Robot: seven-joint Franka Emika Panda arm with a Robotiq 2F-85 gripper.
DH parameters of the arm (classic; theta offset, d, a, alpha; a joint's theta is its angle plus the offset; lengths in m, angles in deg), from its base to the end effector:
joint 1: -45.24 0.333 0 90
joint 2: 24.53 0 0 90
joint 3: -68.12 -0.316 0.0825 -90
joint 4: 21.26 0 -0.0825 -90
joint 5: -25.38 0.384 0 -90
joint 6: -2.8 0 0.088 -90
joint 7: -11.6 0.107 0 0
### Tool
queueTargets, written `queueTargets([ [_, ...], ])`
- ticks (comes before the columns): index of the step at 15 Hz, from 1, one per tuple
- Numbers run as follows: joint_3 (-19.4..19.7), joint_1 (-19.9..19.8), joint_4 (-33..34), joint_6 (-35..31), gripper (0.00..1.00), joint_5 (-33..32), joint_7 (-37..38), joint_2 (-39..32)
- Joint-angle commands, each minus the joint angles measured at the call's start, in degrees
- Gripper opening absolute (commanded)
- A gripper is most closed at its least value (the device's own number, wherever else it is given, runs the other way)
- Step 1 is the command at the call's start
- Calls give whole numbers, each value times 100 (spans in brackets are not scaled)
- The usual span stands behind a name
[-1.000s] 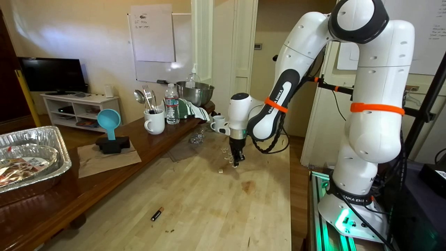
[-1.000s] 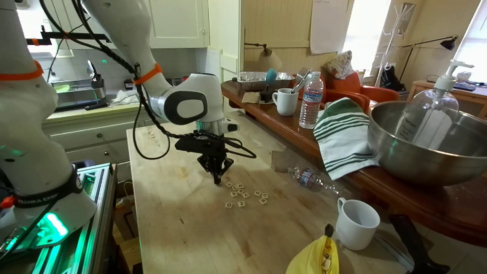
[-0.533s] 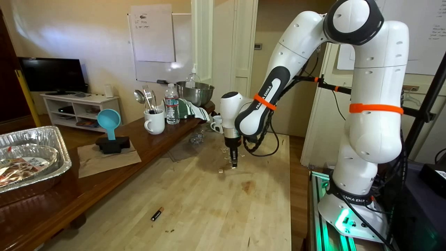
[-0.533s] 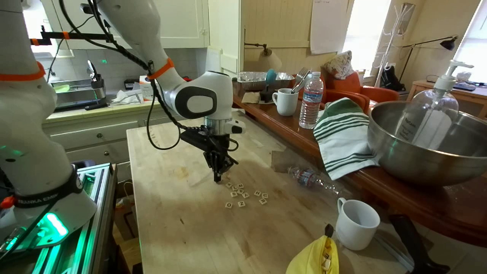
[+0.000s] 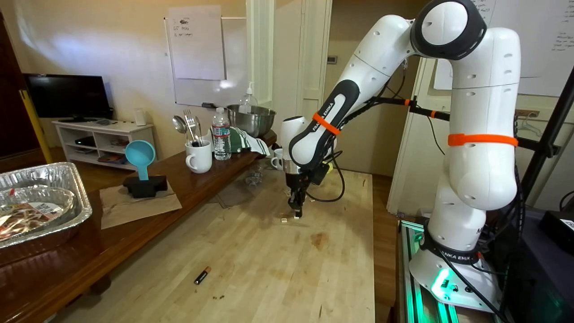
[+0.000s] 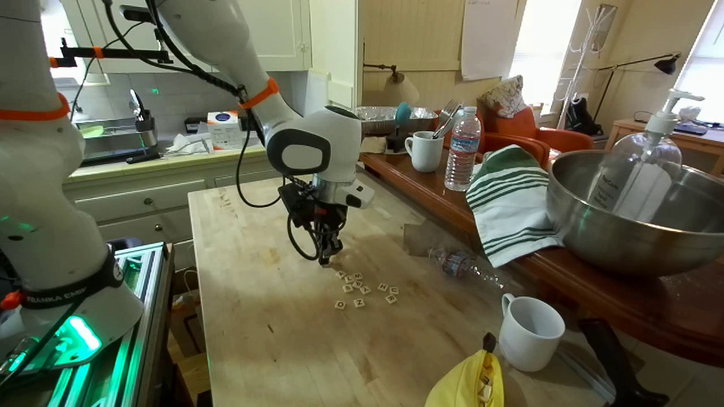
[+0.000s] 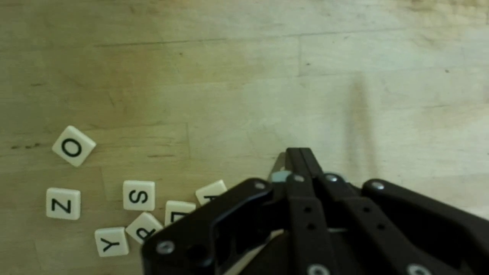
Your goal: Align the blocks on the table
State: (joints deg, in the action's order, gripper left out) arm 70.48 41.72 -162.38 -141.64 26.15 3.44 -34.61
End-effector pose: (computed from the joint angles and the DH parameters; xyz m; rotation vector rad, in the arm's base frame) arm 0.4661 -0.0487 0.2164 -3.1216 -0.0447 0.1827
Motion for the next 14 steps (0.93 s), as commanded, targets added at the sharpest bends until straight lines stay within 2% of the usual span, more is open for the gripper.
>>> queueTargets([
  [1,-110,-98,162,192,0,870,252,-243],
  [4,-94,-140,38,81,0,1446,395,-52],
  [6,-69,-125,-88,8,0,1465,332,108],
  [10,-21,-78,-295,-78,0,1252,347,410],
  [14,2,-27,-406,-281,0,554,-83,525],
])
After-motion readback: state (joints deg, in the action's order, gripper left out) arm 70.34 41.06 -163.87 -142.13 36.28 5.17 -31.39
